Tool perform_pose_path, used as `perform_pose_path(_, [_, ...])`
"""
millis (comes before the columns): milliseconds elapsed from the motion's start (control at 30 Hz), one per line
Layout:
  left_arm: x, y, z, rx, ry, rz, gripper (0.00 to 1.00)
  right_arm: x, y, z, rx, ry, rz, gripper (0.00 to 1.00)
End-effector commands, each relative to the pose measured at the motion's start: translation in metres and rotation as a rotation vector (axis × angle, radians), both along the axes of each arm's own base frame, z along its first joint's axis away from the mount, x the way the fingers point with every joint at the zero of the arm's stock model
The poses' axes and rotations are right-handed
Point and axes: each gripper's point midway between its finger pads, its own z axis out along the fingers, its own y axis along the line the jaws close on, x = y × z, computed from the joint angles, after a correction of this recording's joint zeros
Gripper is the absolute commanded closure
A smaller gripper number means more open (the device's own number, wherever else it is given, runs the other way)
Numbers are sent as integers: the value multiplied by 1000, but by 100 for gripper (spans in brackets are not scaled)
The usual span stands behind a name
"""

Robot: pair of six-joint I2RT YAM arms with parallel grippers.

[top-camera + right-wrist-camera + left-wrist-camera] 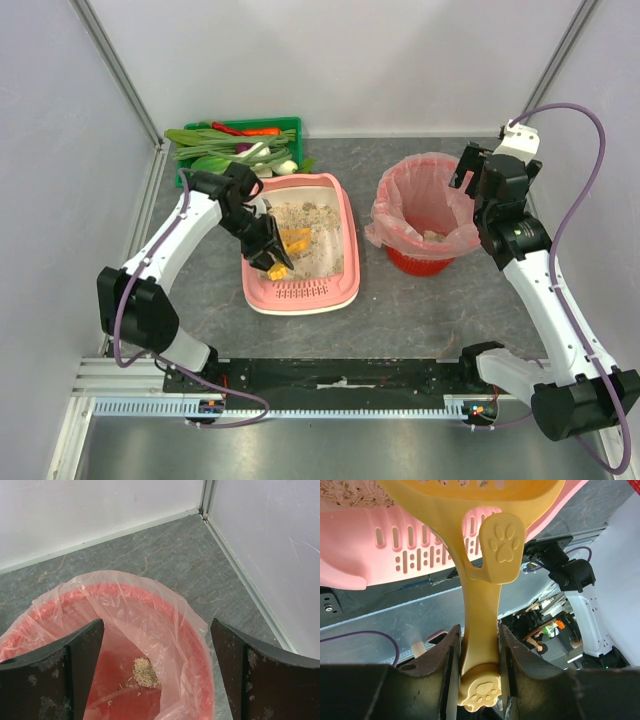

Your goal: Clean the litter box

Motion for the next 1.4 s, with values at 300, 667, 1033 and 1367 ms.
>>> perform_pose_path(300, [24,6,-29,88,64,35,98,-4,-5,6,7,-34,-32,4])
perform_pose_path(667, [41,17,-49,179,35,-17,98,-2,-5,7,2,-30,-35,4])
perform_pose_path(1033, [52,19,-60,191,-10,-64,98,7,-1,6,1,-16,-17,4])
perform_pose_path(1367, [79,33,-73,291,-143,-78,98,8,-3,6,4,-16,-25,4])
